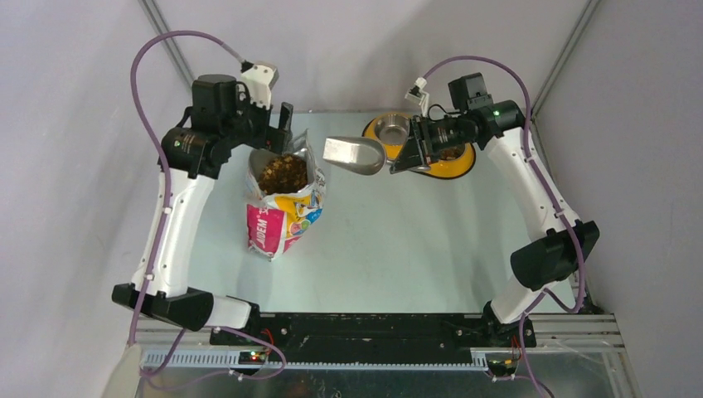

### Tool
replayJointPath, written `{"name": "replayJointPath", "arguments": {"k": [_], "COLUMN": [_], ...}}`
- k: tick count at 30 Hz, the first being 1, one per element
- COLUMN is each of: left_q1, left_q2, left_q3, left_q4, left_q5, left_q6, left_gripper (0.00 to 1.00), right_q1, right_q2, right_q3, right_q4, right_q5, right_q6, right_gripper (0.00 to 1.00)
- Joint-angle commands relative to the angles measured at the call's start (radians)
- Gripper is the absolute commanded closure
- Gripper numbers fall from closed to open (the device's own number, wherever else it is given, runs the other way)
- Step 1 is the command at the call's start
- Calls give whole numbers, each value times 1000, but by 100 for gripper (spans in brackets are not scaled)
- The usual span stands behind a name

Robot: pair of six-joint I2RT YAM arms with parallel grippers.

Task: Serve the pet food
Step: Collect the pet food from the pet food bag.

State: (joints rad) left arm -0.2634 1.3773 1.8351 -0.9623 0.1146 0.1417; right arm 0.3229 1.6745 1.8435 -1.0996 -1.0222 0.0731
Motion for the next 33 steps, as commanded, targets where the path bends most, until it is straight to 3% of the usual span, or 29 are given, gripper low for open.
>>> {"name": "replayJointPath", "arguments": {"k": [1,10,16,18,20,21,23,33], "left_q1": [-1,0,0,-1,-2,-3,-10,-198], "left_q2": [13,116,160,166,174,180,182,129], "left_q3": [-38,-51,-47,-52,-54,-52,-53,-132], "left_q4": [-43,-9,-58,-62,-62,-60,-52,40], "left_q5": [-249,-253,-234,-243,-261,-268,-289,-307], "left_q6": [93,186,229,232,232,230,222,163], "left_gripper": [0,5,22,33,56,78,97,100], "right_q1": [44,104,130,146,163,175,195,237], "right_q2": [-12,-48,-56,-47,-34,-24,-10,46], "right_q3": [102,114,118,129,150,168,198,274], "right_q4": [-18,-36,-41,-48,-58,-63,-77,-158], "right_q5": [51,129,187,207,230,239,278,407], "right_q6": [34,21,26,29,30,29,28,-7], "right_gripper": [100,100,100,100,100,100,100,100]}}
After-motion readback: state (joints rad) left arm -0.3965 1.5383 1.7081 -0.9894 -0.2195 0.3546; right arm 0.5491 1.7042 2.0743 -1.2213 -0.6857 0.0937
